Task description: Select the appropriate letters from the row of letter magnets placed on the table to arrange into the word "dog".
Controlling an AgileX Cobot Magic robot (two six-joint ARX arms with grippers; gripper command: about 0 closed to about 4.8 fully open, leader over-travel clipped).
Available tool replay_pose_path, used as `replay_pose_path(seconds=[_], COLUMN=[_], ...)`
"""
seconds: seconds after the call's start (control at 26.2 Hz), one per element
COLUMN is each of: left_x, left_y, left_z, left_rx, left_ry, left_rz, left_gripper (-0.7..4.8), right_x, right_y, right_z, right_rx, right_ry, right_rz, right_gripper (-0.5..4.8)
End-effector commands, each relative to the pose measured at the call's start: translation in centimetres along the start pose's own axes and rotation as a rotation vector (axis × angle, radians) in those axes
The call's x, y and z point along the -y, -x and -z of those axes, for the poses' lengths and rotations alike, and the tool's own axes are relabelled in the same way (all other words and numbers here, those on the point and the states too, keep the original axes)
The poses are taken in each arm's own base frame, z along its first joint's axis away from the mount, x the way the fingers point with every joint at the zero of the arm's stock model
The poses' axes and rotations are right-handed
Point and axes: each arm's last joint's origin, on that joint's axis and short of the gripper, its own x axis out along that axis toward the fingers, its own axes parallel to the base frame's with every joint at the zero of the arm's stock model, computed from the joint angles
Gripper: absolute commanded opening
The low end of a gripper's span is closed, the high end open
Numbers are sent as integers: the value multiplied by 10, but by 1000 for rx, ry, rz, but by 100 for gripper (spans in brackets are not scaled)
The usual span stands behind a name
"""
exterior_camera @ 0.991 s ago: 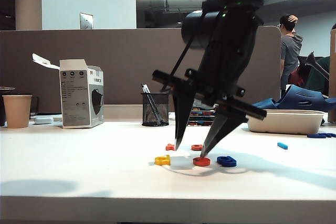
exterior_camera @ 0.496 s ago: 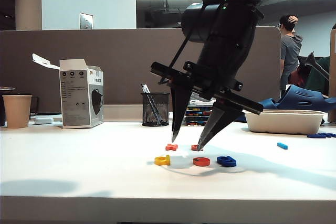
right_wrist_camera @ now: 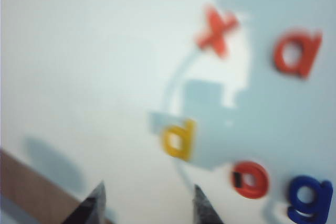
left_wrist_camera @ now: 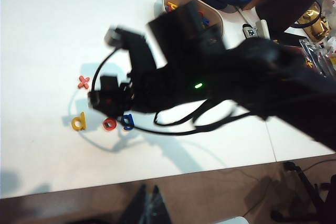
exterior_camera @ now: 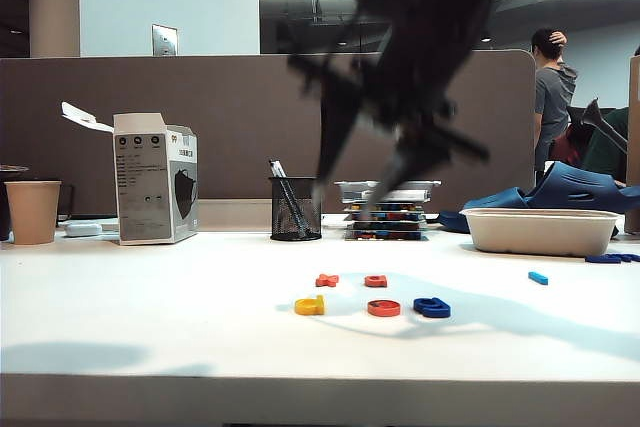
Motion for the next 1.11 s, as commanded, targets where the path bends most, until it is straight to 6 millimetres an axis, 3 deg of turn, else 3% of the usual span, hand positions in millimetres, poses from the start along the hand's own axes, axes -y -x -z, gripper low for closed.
replay_pose_path(seconds=[0.04, 0.11, 0.3, 0.69, 1.11], left_x=[0, 0, 0, 2, 1], left_y=[1, 1, 1, 1, 0], left_z=[-1, -1, -1, -2, -5], left_rx=[6, 6, 6, 17, 108], left_ry=[4, 4, 4, 17, -8], left_rz=[1, 2, 2, 18, -37], left_gripper=[-5, -5, -5, -5, -5], right_x=[-7, -9, -8, 10, 50], right_y=[28, 47, 88, 167, 223], right_z=[-8, -10, -9, 6, 25], right_rx=[95, 152, 274, 556, 655], right_ry=[53, 65, 132, 261, 204], right_rz=[-33, -46, -44, 175, 301], right_gripper=[206, 176, 35, -1, -1])
